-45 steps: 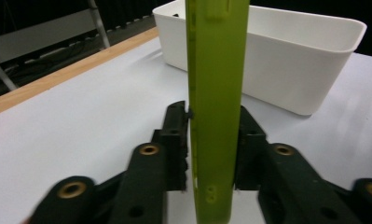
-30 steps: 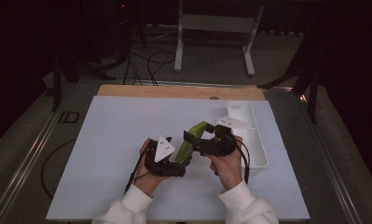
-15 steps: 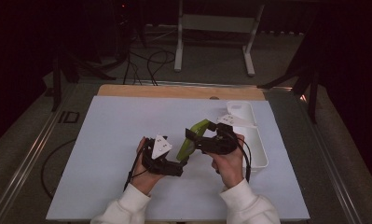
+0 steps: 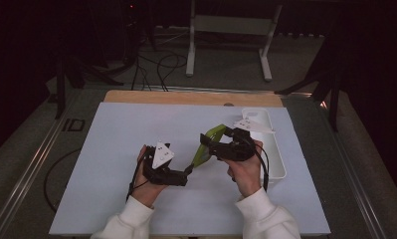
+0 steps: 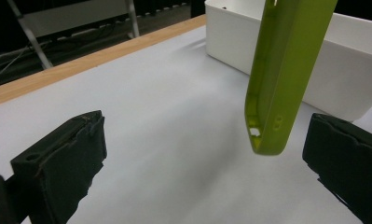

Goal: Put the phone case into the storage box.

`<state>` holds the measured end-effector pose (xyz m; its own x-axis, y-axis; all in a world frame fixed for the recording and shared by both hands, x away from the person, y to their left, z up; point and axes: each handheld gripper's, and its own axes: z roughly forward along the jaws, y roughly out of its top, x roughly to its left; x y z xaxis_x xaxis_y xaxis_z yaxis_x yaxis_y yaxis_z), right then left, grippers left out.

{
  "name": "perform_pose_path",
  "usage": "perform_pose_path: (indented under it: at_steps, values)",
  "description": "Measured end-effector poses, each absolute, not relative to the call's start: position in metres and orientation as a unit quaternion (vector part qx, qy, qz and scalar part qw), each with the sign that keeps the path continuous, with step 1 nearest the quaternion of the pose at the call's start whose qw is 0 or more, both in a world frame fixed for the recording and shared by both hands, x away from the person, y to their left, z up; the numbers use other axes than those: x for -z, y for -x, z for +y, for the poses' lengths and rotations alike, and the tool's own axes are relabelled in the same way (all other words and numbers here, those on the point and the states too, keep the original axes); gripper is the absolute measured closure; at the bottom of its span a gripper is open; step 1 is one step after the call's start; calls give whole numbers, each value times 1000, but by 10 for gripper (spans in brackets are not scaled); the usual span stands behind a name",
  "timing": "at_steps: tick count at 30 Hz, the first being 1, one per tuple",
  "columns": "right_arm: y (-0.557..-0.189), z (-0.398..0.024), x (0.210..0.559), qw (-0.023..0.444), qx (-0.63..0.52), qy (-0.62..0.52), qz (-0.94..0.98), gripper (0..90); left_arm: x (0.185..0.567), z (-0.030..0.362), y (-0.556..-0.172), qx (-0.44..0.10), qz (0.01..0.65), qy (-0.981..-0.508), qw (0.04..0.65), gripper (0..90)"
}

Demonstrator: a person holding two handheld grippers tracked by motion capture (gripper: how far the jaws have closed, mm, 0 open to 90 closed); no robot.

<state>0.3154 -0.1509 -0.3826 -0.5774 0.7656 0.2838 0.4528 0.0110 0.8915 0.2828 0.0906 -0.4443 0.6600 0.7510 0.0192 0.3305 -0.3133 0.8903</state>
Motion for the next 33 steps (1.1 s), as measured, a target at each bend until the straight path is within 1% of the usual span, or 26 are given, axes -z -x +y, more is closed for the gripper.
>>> perform_pose_path:
  at_steps: [33]
  values:
    - [-335, -162, 380, 170, -536, -458, 688, 158, 446, 135, -280, -246, 374, -761, 469, 0]
